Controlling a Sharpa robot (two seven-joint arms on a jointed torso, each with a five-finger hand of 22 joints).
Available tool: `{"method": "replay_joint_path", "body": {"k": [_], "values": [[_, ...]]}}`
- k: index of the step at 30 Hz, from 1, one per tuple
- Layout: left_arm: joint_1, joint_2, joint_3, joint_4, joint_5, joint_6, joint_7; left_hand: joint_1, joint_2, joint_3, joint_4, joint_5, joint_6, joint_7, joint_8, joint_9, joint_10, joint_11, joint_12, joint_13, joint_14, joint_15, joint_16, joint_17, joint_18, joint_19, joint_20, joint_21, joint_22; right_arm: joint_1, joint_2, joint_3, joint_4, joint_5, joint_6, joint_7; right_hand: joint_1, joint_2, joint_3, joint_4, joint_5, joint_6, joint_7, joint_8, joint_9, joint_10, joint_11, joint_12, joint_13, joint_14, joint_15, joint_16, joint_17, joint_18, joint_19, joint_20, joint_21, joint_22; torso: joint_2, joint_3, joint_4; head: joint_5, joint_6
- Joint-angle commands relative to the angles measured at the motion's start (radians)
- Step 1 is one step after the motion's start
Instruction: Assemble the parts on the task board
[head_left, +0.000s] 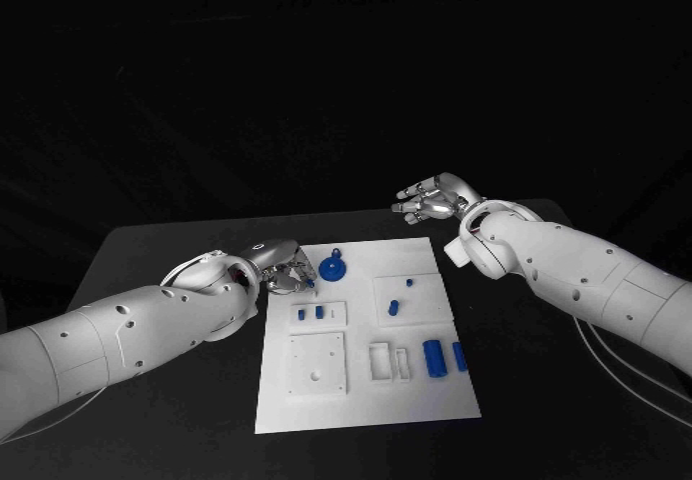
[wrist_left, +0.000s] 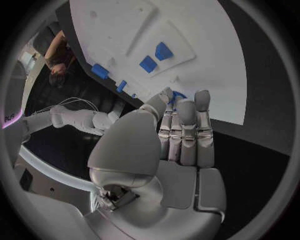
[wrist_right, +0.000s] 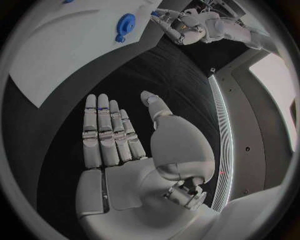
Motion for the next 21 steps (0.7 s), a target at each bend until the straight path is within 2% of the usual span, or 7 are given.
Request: {"method": "replay_joint_path", "body": {"k": [1, 8, 21], "values": [[-0.006, 0.007, 0.000, -0.007, -0.004, 0.025, 0.006, 0.003, 0.005, 0.000, -0.008, -0.004, 0.004, 0.001, 0.002, 0.001, 0.006, 0.002, 0.004, 0.001, 0.009, -0.001, -0.005, 0.001, 0.013, -0.001, 0.000, 0.005, 0.021, 0.000, 0.001, 0.001, 0.000, 0.003, 0.011, 0.007, -0.005, -0.001, 0.004, -0.002, 0.004, 0.006, -0.002, 0.002, 0.001, -0.002, 0.002, -0.003, -0.002, -0.005, 0.000, -0.004, -0.002, 0.011, -0.009, -0.001, -0.006, -0.001, 0.000, -0.0008, -0.0007, 0.000, -0.002], [-0.015, 0.013, -0.001, -0.019, -0.006, 0.037, 0.007, 0.002, 0.005, 0.000, -0.008, -0.004, 0.004, 0.001, 0.002, 0.002, 0.005, 0.003, 0.004, 0.001, 0.009, -0.001, -0.005, 0.001, 0.013, -0.001, 0.000, 0.005, 0.021, 0.000, 0.001, 0.001, 0.000, 0.003, 0.012, 0.008, -0.006, -0.001, 0.003, -0.001, 0.005, 0.005, -0.002, 0.002, 0.001, -0.002, 0.002, -0.003, -0.002, -0.006, 0.000, -0.005, -0.002, 0.010, -0.009, -0.001, -0.006, -0.001, 0.000, -0.0007, 0.0011, -0.002, -0.003], [-0.017, 0.022, -0.001, -0.023, 0.002, 0.058, 0.007, 0.001, 0.007, -0.001, -0.007, -0.005, 0.004, 0.001, 0.002, 0.002, 0.005, 0.003, 0.004, 0.001, 0.009, -0.001, -0.006, 0.002, 0.013, -0.002, 0.000, 0.006, 0.021, 0.000, 0.002, 0.001, 0.000, 0.003, 0.011, 0.008, -0.005, -0.001, 0.003, -0.002, 0.005, 0.007, -0.002, 0.002, 0.001, -0.002, 0.002, -0.003, -0.001, -0.005, 0.000, -0.004, -0.002, 0.011, -0.009, -0.001, -0.006, -0.001, 0.000, -0.0003, 0.0008, -0.002, -0.004]]}}
